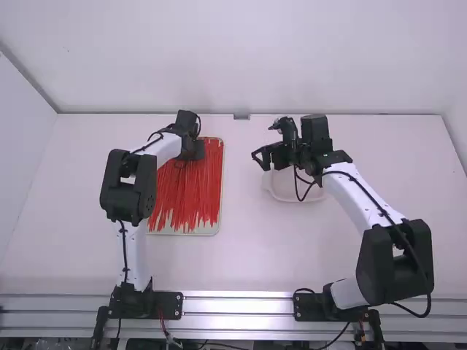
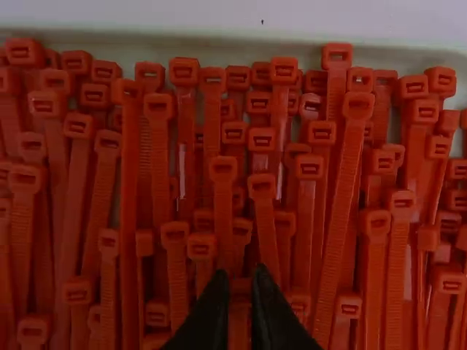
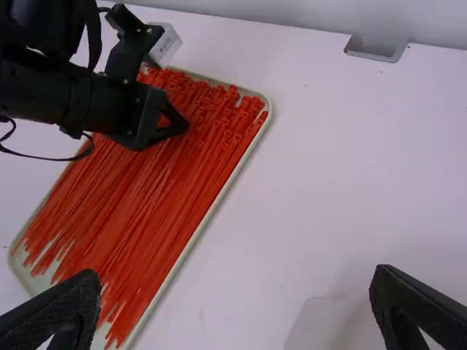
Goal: Fasten the cable tie
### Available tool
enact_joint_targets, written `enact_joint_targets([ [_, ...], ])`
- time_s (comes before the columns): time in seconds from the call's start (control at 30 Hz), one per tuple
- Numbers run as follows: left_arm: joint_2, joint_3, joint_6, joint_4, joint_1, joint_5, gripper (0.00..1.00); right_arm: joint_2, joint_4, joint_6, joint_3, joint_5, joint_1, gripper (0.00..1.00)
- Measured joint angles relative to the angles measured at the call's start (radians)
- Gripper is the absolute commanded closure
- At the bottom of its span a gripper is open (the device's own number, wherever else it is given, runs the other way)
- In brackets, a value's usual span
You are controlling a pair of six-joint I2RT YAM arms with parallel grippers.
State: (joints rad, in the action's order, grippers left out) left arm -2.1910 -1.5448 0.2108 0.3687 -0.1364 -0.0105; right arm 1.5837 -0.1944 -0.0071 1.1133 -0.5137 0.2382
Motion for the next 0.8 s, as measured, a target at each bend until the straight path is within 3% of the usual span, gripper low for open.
enact_joint_targets([
  [0.4,0.082,-0.087,0.007,0.09,0.002,-0.002,0.98,0.0,0.009,0.0,0.0,-0.004,0.0,0.02],
  [0.8,0.535,-0.019,0.007,0.092,0.0,-0.002,0.98,0.0,0.099,0.026,0.0,-0.174,0.0,0.02],
])
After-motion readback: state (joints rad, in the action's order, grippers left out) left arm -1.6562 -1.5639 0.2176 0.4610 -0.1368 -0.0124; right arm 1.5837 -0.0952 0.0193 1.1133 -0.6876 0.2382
